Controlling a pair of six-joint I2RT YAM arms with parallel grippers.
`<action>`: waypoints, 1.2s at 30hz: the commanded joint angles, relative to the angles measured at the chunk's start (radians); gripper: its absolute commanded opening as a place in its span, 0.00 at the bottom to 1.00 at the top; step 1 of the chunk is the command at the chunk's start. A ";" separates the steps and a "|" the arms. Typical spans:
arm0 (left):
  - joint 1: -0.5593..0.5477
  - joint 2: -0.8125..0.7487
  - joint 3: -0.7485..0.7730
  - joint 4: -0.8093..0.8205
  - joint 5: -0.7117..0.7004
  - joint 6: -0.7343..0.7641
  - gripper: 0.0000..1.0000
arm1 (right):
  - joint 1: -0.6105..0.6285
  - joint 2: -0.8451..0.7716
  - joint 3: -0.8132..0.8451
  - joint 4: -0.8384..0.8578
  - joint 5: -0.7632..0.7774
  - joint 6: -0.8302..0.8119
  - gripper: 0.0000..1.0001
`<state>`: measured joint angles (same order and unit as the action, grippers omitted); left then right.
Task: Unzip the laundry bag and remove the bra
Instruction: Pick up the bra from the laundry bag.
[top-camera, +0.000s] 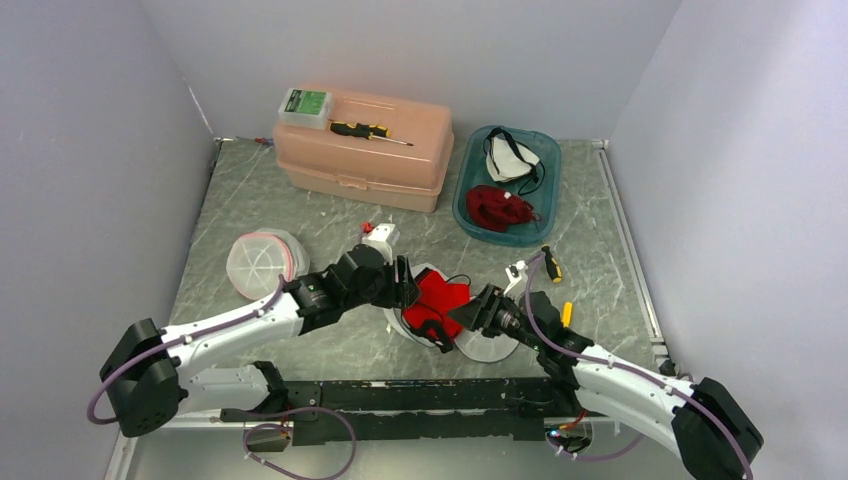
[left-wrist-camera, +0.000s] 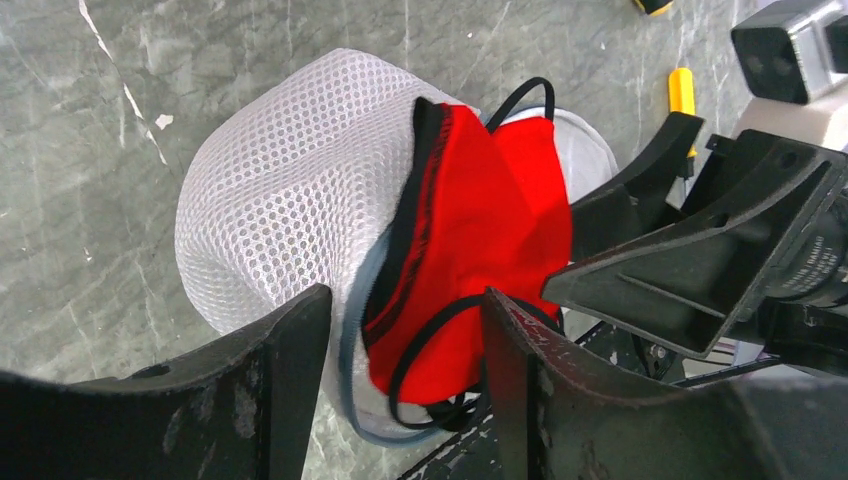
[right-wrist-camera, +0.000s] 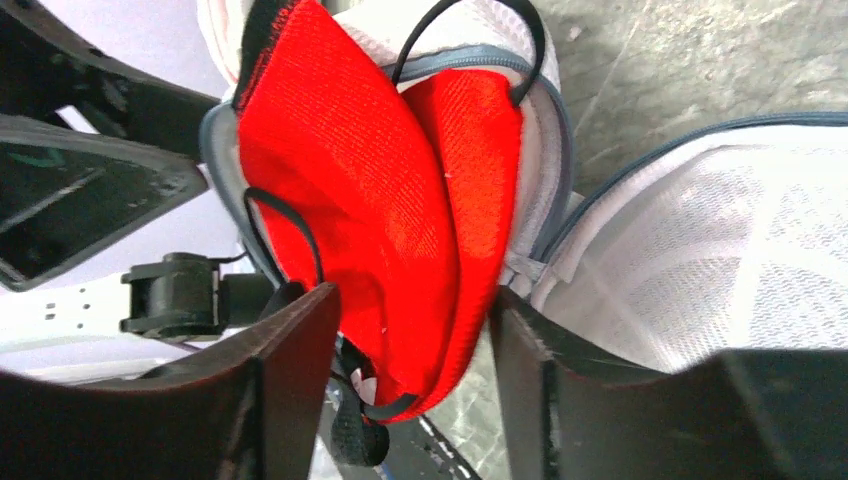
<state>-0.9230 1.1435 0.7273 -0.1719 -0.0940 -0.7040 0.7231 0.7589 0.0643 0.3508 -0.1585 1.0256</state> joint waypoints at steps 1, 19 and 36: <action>0.003 0.031 0.001 0.070 0.019 -0.016 0.61 | -0.002 0.013 0.030 0.118 -0.033 -0.004 0.55; 0.003 0.129 0.007 0.100 0.038 -0.013 0.55 | -0.003 0.287 0.150 0.162 -0.166 -0.051 0.48; 0.004 0.065 -0.016 0.078 0.029 -0.030 0.58 | -0.002 0.350 0.227 0.049 -0.168 -0.096 0.00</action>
<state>-0.9195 1.2617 0.7105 -0.1097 -0.0753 -0.7197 0.7223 1.1606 0.2443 0.4068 -0.3199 0.9611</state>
